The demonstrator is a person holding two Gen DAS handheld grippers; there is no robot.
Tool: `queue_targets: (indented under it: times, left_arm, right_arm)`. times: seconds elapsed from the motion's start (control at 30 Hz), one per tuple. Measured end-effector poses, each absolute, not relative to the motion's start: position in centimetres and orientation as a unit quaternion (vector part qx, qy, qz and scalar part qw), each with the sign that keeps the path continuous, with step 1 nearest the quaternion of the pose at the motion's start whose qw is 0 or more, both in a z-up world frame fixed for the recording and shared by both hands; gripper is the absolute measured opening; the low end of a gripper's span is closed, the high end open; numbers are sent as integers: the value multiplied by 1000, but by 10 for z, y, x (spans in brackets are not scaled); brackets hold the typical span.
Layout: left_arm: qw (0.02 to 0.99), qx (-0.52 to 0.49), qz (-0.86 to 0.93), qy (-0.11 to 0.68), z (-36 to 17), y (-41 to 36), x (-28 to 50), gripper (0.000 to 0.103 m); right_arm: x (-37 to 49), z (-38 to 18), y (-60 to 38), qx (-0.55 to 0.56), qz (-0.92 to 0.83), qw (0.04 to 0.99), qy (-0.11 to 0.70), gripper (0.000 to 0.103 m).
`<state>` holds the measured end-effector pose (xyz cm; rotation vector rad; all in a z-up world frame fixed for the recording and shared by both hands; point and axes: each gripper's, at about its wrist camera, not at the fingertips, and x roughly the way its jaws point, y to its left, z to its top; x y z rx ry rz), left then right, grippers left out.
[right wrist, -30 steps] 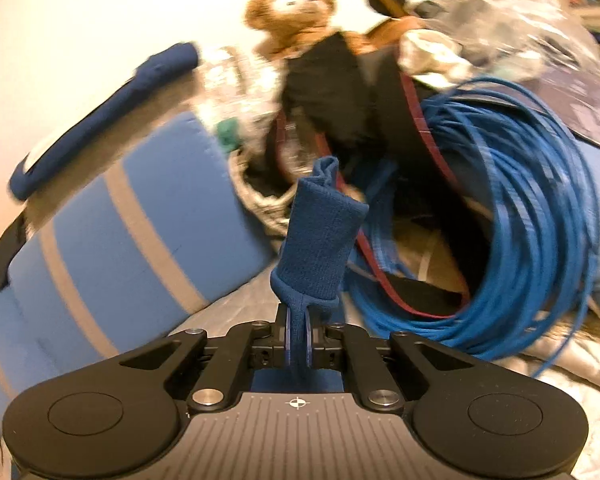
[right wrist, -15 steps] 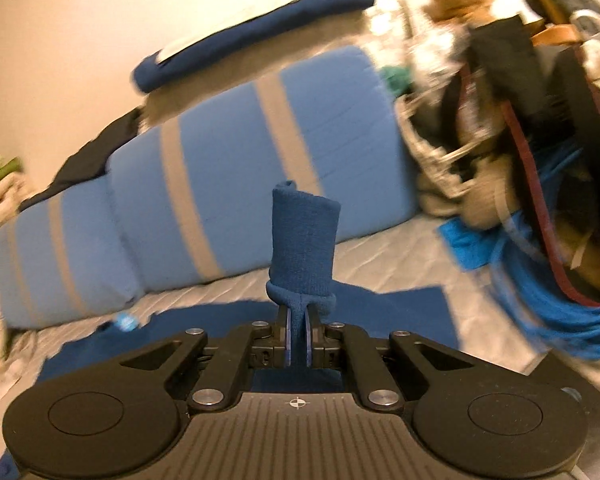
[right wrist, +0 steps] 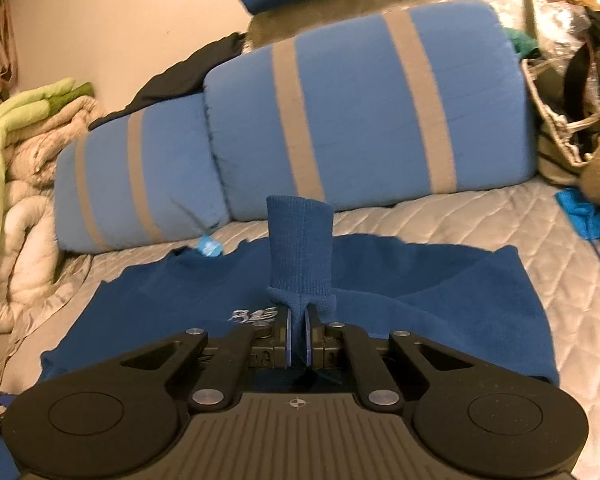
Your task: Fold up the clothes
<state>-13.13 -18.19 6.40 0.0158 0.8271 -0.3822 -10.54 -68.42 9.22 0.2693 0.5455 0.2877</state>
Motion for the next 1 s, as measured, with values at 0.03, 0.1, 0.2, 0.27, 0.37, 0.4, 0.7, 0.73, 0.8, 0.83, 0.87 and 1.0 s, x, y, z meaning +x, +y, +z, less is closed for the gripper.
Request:
queue_targets:
  times: [0.03, 0.1, 0.2, 0.27, 0.37, 0.4, 0.7, 0.73, 0.8, 0.83, 0.87, 1.0]
  left_arm:
    - [898, 7, -185, 399, 64, -182, -132, 74]
    - [898, 8, -186, 398, 64, -182, -132, 74]
    - [899, 11, -187, 395, 64, -181, -133, 74]
    - [900, 9, -188, 394, 65, -180, -133, 74]
    - [900, 2, -191, 391, 65, -178, -134, 74]
    - [901, 1, -191, 390, 65, -177, -134, 74]
    - [900, -11, -197, 388, 66, -173, -136, 74]
    - [899, -15, -198, 391, 66, -172, -135, 74]
    - [894, -25, -204, 399, 65, -170, -132, 74]
    - [890, -31, -208, 404, 65, -169, -130, 74]
    - [886, -38, -211, 411, 65, -168, -128, 74]
    - [877, -59, -212, 428, 77, -169, -116, 74]
  right_arm:
    - [-106, 93, -680, 130, 142, 944, 267, 8]
    - [-106, 96, -669, 123, 145, 945, 265, 8]
    - [-108, 100, -652, 107, 155, 947, 261, 8]
    - [-109, 102, -640, 91, 165, 947, 258, 8]
    - [-109, 104, -619, 63, 183, 946, 259, 8]
    - [-109, 104, -611, 52, 189, 946, 260, 9]
    - [-104, 87, -530, -97, 212, 933, 274, 11]
    - [-105, 82, -520, -126, 218, 925, 286, 12]
    - [-111, 76, -511, -171, 225, 911, 301, 17]
    - [-115, 73, -507, -189, 229, 904, 308, 19]
    - [-118, 72, -506, -203, 232, 898, 314, 29]
    - [-137, 77, -518, -201, 233, 901, 306, 71]
